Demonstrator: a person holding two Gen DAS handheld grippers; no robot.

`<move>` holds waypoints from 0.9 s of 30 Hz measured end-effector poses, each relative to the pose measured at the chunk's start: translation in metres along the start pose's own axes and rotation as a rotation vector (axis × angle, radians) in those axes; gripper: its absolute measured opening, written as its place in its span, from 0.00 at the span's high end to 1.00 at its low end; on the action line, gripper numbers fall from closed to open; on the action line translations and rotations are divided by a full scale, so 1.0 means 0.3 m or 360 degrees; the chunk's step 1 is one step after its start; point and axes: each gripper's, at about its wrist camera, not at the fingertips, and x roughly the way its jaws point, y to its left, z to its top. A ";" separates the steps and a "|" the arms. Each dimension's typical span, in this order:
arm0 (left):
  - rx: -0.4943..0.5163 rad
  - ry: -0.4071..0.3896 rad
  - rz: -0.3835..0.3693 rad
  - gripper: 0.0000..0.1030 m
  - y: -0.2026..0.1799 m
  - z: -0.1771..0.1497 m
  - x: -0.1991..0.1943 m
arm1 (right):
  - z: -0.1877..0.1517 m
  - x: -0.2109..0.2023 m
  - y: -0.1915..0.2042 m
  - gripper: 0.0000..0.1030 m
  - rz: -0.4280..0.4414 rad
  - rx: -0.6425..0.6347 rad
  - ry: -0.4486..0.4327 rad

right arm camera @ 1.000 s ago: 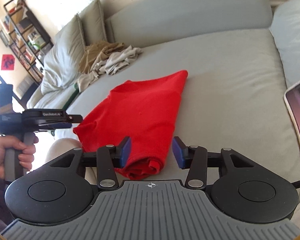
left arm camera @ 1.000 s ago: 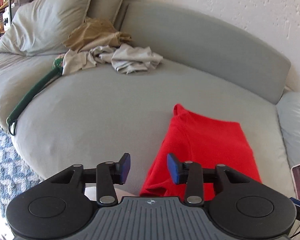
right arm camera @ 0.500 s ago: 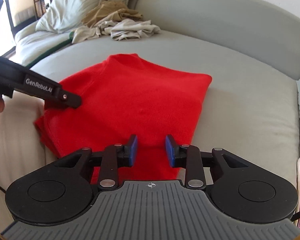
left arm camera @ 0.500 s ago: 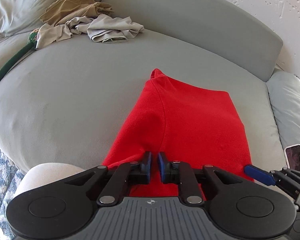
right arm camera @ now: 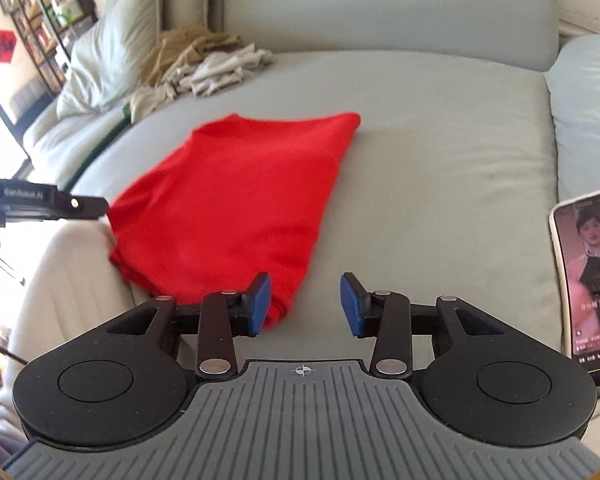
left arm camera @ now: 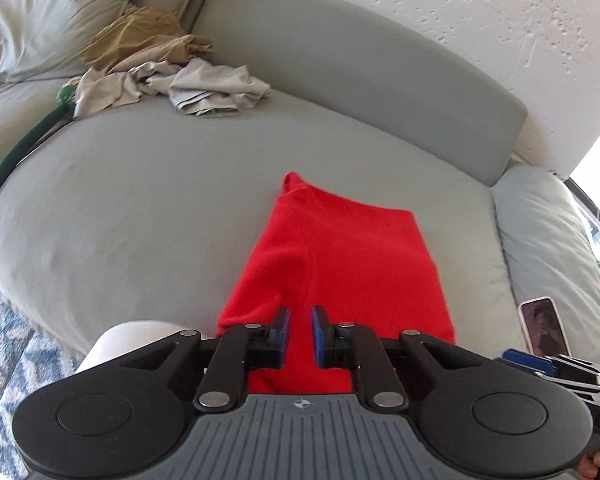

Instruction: Fold clothes

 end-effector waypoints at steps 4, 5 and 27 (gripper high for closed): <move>0.0077 0.0007 -0.0063 0.89 -0.089 0.053 0.105 | 0.092 0.060 0.031 0.81 0.0029 -0.0025 -0.0063; 0.0073 0.0009 -0.0073 0.89 -0.101 0.067 0.135 | 0.114 0.085 0.041 0.81 0.0029 -0.0040 -0.0063; -0.0449 0.0104 -0.0166 0.89 0.154 0.059 0.333 | 0.367 0.713 -0.292 0.95 0.0609 0.0868 0.0210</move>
